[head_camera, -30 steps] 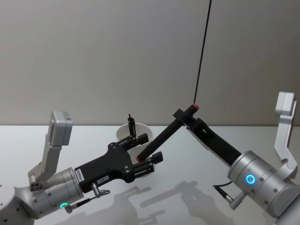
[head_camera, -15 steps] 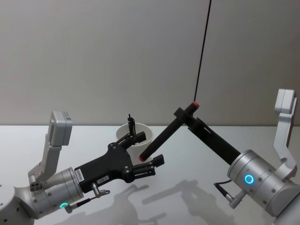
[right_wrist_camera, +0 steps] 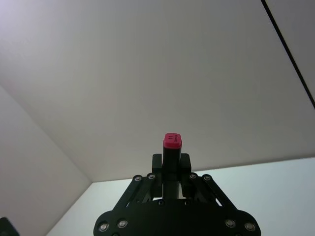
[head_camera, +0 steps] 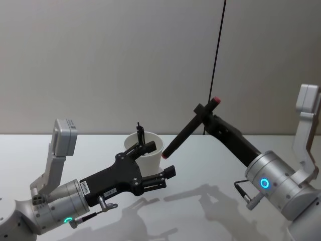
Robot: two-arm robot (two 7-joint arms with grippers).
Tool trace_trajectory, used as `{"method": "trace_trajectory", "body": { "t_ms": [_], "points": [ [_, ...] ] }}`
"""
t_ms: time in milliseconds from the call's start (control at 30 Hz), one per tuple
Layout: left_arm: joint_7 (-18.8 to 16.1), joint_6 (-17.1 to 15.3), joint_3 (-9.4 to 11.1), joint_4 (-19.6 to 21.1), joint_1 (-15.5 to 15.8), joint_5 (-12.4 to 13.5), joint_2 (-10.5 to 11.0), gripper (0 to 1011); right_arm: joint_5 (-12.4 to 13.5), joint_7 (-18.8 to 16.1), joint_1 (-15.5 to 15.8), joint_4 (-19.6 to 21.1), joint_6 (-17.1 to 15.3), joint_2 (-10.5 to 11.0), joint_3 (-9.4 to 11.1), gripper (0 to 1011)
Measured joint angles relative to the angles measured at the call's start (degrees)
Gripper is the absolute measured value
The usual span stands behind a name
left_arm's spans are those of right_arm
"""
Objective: Place the pen into the pen holder.
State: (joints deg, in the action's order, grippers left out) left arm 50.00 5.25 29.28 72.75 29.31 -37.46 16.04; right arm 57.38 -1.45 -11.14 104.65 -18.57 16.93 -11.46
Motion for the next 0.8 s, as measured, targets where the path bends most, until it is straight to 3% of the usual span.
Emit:
{"method": "trace_trajectory", "body": {
  "t_ms": [300,800],
  "points": [
    [0.00,0.00,0.00,0.00,0.00,0.00,0.00,1003,-4.50,-2.15,-4.50,-4.68,4.42,0.44,-2.23,198],
    [0.00,0.00,0.00,0.00,0.00,0.00,0.00,1003,-10.79,-4.60,-9.65,-10.28,8.41,0.61,-6.54,198]
  ]
}}
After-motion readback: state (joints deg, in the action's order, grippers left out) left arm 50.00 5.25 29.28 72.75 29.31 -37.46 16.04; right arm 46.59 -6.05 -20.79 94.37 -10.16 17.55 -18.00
